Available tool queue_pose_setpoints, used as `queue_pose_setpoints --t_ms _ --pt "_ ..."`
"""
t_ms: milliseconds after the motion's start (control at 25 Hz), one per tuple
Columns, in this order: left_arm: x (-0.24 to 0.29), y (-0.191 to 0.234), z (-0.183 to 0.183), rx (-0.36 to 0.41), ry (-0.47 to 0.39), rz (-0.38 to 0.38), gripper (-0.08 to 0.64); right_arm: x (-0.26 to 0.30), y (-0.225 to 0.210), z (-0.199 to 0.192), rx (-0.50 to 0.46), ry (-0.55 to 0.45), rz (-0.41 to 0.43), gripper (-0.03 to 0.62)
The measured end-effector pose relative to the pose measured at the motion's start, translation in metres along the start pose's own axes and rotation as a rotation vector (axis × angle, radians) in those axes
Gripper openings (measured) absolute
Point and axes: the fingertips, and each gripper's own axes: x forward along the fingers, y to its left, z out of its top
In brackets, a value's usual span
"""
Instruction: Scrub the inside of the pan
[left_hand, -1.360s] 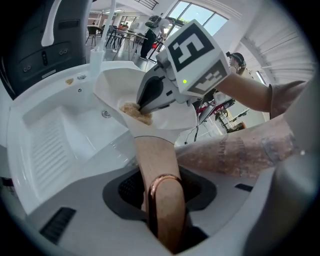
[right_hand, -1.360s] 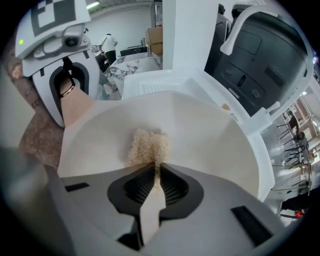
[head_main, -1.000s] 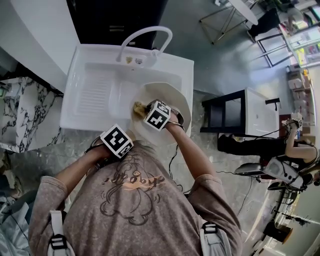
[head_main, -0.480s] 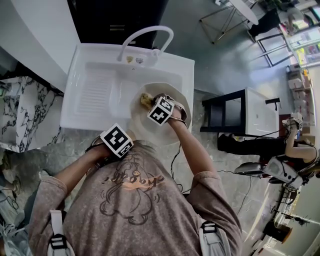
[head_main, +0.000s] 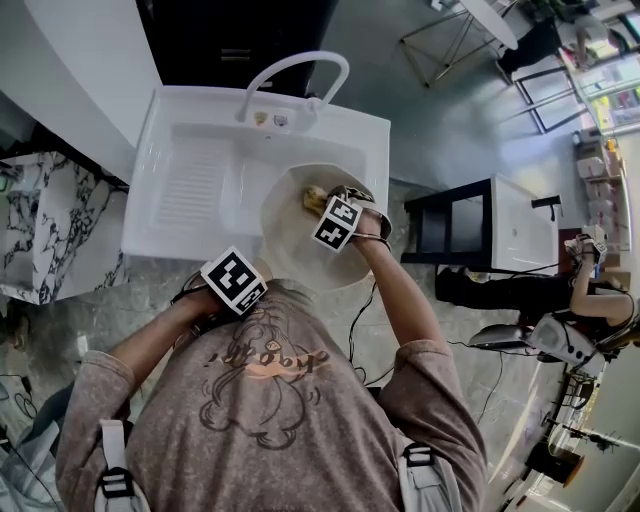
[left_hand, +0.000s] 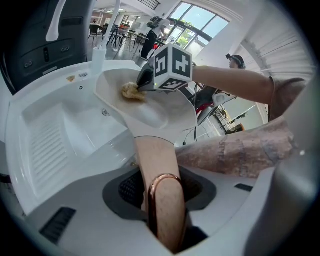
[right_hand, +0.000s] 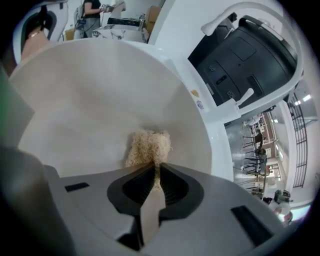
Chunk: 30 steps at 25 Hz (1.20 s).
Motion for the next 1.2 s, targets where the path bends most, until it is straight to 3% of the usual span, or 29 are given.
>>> queue_pose_setpoints --t_ms 600,880,1200 --pt "0.002 0.002 0.001 0.001 0.003 -0.003 0.163 -0.021 0.039 -0.05 -0.091 0.096 0.114 0.048" --pt "0.003 0.001 0.0 -0.008 0.007 -0.011 0.163 -0.034 0.064 -0.053 -0.061 0.087 0.154 0.048" --pt "0.004 -0.002 0.001 -0.007 0.012 -0.011 0.163 -0.054 0.091 -0.036 0.056 0.026 0.258 0.048"
